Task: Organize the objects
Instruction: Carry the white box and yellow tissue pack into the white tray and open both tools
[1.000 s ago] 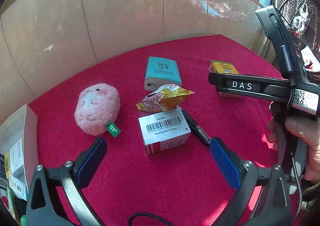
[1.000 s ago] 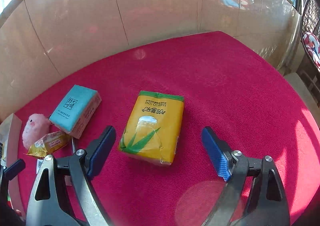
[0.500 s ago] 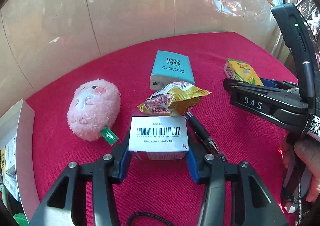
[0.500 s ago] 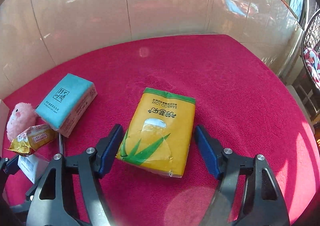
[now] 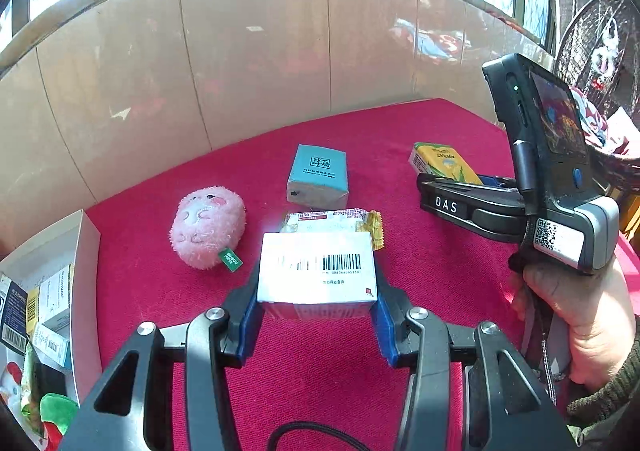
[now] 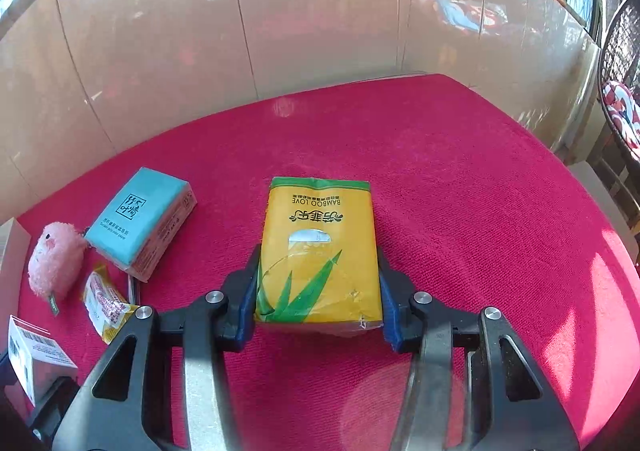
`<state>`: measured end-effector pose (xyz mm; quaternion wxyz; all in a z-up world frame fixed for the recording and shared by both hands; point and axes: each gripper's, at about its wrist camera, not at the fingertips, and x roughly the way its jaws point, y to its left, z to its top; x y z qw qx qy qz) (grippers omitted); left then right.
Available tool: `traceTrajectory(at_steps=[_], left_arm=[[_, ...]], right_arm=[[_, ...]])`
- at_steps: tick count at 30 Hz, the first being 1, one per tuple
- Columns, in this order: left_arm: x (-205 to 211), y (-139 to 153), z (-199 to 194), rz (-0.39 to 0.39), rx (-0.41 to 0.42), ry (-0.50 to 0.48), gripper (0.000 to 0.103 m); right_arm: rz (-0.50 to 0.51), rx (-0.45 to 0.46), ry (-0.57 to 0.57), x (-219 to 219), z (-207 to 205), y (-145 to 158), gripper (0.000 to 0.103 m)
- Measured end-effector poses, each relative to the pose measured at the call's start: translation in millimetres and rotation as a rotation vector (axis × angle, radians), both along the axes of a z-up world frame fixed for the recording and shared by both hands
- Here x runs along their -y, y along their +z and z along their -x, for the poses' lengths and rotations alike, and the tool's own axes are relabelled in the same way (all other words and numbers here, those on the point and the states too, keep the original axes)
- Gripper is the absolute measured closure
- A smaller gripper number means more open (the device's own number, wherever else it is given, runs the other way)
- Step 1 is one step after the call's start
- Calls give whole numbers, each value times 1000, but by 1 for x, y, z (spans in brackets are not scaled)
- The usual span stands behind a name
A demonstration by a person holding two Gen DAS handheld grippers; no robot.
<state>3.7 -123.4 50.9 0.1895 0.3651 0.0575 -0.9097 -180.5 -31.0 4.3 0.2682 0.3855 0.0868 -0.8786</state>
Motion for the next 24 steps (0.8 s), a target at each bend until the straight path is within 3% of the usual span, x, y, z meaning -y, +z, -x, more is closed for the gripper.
traceTrajectory(at_steps=[11,24], left_arm=[[-24,31,-35,-16,-73,-40,56],[-5,49,-73,-31,-131,28,55]], right_arm=[[184,-13,32,-45,-58,40,54],[237,-88,132,-28,-111,85,54]])
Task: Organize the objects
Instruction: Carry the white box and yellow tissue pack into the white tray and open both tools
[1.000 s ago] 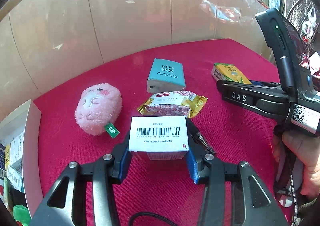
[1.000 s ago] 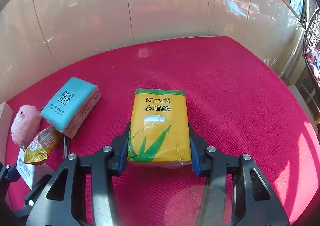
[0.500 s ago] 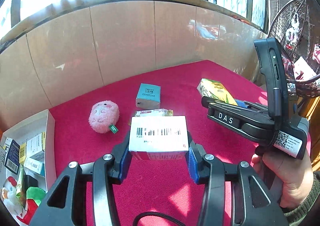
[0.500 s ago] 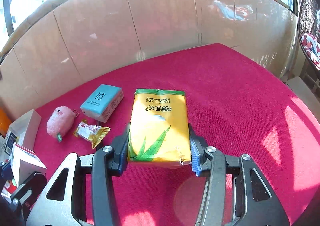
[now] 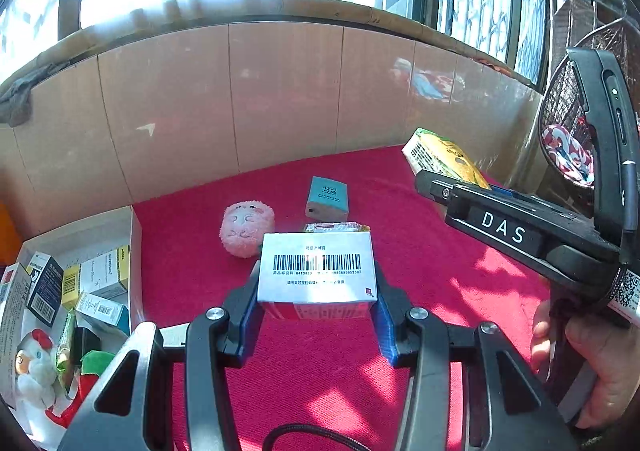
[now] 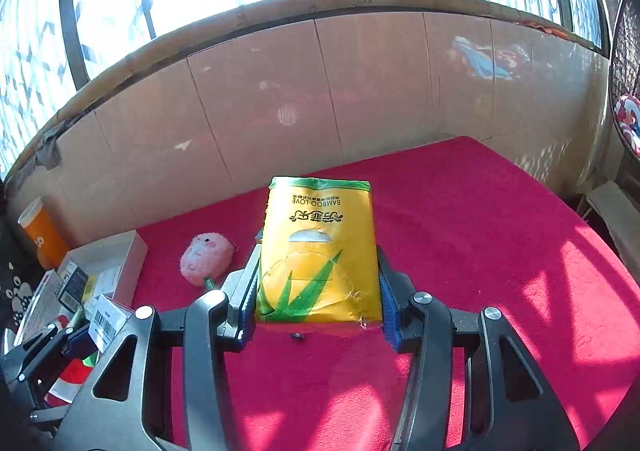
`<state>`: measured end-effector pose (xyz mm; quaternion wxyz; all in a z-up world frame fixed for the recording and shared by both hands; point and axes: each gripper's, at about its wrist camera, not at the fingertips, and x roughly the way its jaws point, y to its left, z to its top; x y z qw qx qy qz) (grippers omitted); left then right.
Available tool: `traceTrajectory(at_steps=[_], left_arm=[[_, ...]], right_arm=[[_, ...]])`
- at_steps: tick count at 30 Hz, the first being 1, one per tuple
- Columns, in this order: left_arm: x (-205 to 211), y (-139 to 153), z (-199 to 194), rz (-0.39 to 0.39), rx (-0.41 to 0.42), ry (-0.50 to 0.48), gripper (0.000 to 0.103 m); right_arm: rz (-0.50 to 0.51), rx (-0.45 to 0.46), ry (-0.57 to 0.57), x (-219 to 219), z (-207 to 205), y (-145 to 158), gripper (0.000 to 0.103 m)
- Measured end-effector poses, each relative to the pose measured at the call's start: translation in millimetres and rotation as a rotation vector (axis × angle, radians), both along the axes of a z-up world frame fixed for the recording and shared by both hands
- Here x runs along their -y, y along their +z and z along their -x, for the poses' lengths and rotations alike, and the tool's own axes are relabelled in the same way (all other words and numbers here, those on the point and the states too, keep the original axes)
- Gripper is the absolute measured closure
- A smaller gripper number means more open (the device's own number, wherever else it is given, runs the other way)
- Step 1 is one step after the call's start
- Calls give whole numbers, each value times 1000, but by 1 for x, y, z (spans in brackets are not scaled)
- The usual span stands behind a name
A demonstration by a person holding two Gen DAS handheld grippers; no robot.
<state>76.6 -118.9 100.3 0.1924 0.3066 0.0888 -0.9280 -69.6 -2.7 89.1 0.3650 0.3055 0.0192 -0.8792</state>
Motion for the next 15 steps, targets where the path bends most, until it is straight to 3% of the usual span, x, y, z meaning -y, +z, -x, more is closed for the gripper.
traceTrajectory(at_steps=[15], left_arm=[[25,13,-42,15,-55,94,55]], right_arm=[[12,-50,119,22,-49,25,54]])
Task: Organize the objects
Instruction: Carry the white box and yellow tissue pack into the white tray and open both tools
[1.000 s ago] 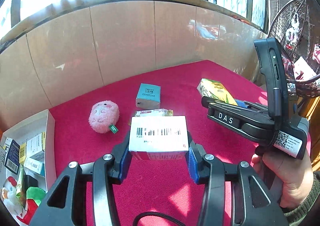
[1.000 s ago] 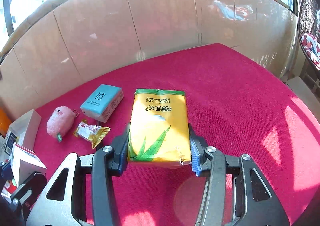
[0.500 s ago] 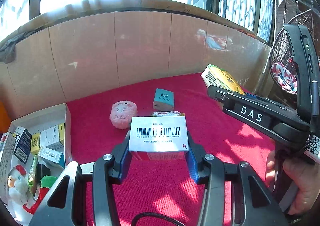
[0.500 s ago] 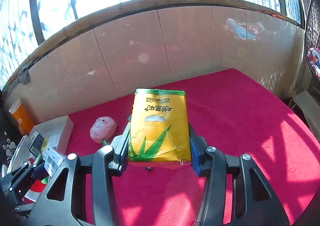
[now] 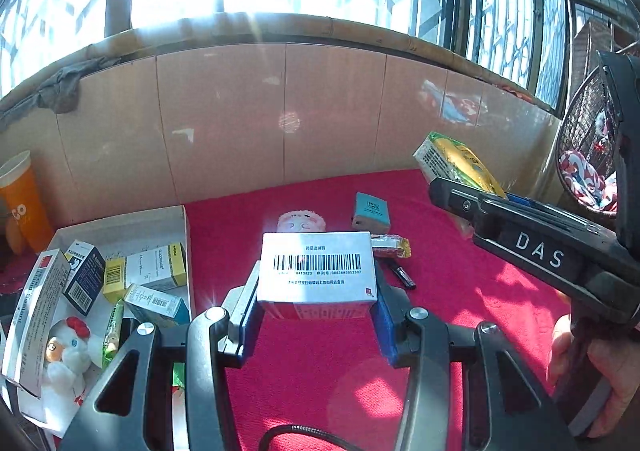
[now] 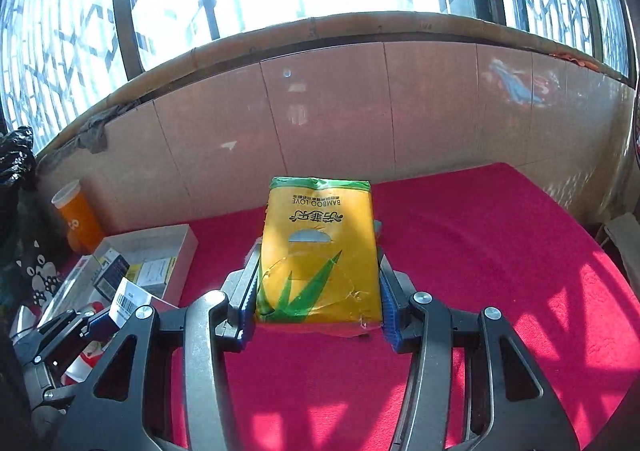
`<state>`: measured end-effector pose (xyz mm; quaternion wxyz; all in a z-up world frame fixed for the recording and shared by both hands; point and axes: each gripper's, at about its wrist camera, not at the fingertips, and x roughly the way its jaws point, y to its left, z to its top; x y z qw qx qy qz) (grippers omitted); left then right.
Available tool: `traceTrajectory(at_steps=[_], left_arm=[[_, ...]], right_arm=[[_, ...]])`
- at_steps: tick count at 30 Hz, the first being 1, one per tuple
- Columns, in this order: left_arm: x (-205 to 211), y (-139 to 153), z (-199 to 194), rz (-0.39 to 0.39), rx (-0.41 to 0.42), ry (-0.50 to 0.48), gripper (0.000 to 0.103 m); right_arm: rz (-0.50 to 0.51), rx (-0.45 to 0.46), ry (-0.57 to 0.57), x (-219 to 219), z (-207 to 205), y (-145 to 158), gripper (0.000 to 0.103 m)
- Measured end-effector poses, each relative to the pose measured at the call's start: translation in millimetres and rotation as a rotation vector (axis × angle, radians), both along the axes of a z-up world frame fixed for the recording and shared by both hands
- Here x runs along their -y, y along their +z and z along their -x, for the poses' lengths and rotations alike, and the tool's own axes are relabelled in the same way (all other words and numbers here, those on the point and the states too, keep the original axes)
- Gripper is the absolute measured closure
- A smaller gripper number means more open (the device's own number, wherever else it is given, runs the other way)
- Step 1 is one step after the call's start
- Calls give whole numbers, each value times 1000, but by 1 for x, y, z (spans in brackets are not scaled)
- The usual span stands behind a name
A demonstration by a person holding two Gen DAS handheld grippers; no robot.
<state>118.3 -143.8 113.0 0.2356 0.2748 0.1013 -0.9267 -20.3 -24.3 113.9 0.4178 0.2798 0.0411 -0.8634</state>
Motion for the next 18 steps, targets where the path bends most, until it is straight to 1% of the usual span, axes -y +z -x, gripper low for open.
traceTrajectory(at_steps=[6,18], left_arm=[[15,4,-21,1,-22,45,55],[60,12,-78,-34,-77,176,55]], right_arm=[[-20,-23,41,16,-19,5,54],[-73,-64,141,58,-63,5,54]])
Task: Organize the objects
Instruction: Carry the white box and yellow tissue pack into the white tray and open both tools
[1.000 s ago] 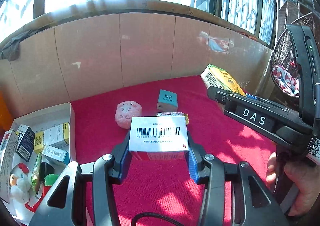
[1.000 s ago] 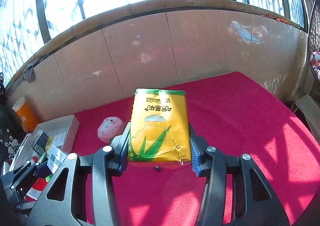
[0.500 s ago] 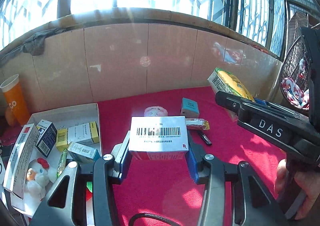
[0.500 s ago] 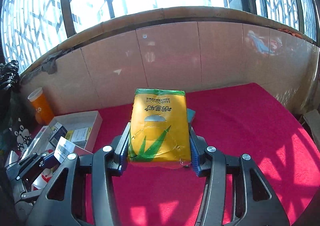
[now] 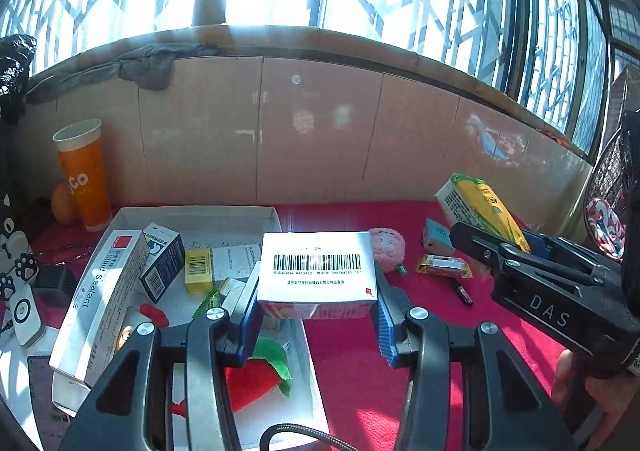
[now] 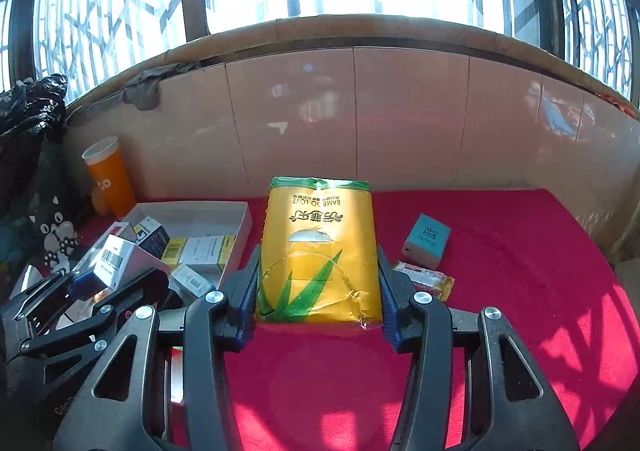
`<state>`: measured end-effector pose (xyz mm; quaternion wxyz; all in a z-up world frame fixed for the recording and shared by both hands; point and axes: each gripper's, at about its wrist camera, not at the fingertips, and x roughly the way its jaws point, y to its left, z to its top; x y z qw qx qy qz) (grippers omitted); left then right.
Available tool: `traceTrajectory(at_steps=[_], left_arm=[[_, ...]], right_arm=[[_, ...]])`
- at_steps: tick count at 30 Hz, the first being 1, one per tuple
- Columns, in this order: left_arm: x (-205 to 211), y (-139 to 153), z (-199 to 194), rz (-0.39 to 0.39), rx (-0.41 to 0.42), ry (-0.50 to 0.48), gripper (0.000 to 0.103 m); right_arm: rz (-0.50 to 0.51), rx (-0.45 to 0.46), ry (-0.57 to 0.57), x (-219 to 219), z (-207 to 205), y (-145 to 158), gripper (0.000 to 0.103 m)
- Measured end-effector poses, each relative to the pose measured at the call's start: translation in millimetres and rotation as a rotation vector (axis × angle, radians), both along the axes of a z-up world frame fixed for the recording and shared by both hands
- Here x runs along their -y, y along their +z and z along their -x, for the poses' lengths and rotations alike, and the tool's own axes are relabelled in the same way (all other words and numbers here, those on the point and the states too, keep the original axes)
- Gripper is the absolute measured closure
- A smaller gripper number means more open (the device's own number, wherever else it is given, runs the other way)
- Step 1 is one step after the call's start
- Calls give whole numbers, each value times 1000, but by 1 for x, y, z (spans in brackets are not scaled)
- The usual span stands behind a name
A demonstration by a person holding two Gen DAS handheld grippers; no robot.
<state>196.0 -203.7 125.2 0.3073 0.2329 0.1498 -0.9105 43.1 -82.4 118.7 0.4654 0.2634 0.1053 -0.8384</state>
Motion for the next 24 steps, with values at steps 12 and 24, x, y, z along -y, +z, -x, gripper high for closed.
traceTrajectory(at_steps=[12,24], left_arm=[[46,-1,-60,-14,-33,143,55],[87,-21,-95,-82,-54,162,55]], right_arm=[[-35,9,81,37,-31,-2,54],[-111,139,228,102,-69,-36,54]])
